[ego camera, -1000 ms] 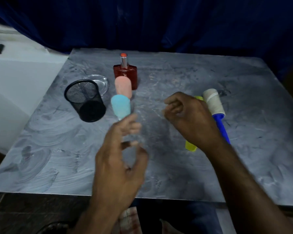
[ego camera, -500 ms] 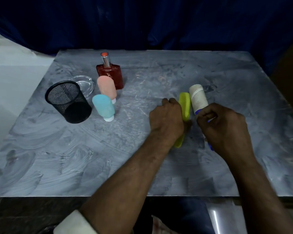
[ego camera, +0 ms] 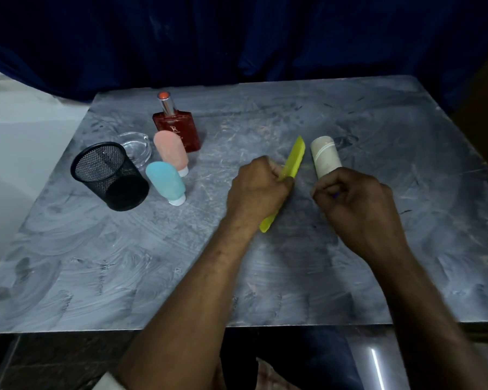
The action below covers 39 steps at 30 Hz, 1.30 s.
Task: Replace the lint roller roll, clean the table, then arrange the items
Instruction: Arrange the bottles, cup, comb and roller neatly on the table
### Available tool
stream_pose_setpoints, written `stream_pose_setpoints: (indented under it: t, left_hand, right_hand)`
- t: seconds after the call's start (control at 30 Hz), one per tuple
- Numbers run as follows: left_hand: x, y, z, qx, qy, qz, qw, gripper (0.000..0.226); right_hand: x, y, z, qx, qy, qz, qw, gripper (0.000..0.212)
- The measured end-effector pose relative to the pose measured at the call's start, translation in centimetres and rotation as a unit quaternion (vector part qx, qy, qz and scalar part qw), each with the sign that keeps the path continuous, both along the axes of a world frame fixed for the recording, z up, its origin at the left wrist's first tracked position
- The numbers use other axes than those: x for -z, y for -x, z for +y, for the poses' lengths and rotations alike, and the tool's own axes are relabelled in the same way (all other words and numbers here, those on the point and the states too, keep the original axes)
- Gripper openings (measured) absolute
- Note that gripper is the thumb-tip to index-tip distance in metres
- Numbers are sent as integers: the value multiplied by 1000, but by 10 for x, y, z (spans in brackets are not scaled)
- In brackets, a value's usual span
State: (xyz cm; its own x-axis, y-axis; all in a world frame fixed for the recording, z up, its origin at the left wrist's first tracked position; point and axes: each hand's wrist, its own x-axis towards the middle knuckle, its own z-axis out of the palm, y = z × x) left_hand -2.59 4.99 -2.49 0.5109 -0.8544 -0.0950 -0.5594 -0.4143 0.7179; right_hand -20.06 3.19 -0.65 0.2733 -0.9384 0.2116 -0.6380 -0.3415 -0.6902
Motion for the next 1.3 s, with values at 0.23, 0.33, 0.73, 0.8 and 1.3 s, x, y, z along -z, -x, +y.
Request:
stream_pose_setpoints:
  t: [0.23, 0.33, 0.73, 0.8, 1.3]
  left_hand:
    - [14, -18, 39, -61, 144, 174, 972, 19]
    - [12, -28, 46, -89, 167, 225, 956, 17]
    - [7, -27, 108, 13, -45, -176, 983, 78]
    - [8, -28, 112, 11, -56, -209, 976, 74]
    - [16, -45, 119, -29, -83, -297, 951, 71]
  right_hand:
    - [2, -57, -21, -46, -201, -229, 951, 35]
    - [-1, -85, -29, -79, -243, -249, 934, 38]
    - [17, -154, -70, -128, -293, -127, 939, 35]
    - [21, -163, -74, -141, -297, -102, 939, 34]
    - [28, -195, -80, -146, -259, -40, 954, 32]
